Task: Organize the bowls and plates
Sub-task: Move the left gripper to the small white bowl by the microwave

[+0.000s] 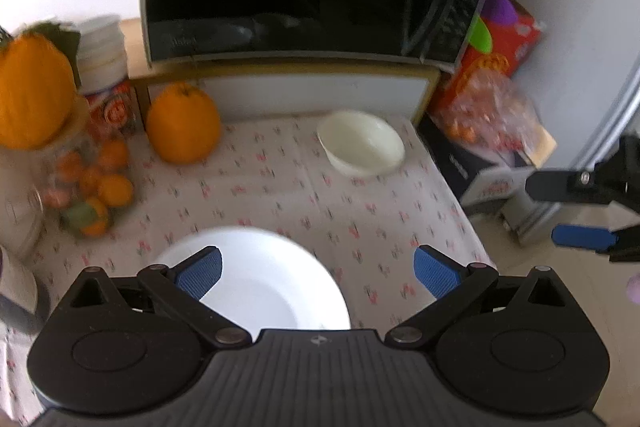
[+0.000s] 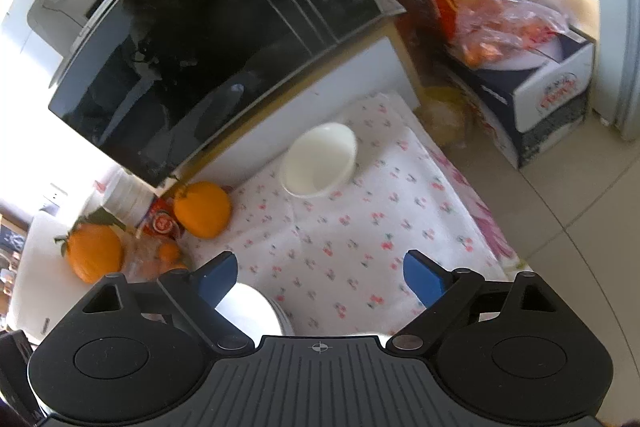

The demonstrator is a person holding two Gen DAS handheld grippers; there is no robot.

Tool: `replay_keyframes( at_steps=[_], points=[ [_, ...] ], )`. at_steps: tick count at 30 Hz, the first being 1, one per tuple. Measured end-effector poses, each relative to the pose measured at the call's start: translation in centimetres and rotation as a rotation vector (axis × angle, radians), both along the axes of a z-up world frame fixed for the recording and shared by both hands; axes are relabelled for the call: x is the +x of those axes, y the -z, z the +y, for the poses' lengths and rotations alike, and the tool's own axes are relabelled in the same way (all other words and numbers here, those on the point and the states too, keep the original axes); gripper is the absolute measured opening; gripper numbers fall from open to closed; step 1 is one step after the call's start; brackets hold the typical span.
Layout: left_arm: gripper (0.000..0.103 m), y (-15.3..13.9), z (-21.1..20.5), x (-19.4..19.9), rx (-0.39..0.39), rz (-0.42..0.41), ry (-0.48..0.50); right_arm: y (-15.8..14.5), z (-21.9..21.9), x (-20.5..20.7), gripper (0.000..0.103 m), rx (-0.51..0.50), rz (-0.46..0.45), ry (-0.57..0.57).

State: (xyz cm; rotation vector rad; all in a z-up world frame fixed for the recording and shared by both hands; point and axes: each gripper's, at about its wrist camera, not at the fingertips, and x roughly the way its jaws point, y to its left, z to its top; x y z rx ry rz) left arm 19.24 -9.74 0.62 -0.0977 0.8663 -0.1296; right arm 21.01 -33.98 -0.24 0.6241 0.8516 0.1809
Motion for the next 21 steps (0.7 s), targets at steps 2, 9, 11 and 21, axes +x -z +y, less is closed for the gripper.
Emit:
replay_keyframes(
  at_steps=[2, 9, 11, 21],
  points=[
    [0.102, -0.4, 0.5, 0.9, -0.003, -0.007, -0.017, -0.2, 0.3, 1.2, 0.092, -0.006, -0.005, -0.006],
    [0.102, 0.0, 1.2, 3.9, 0.012, -0.044, -0.04, 0.1, 0.8, 5.1, 0.092, 0.014, -0.02, -0.018],
    [0.102, 0.5, 1.2, 4.9, 0.022, -0.064, -0.026, 0.4, 0.8, 6.2, 0.093, 0.029, -0.026, -0.012],
    [0.102, 4.2, 1.7, 10.2, -0.036, -0.072, -0.002, 5.8, 0.9, 11.0, 0.093, 0.124, -0.026, -0.011]
  ],
)
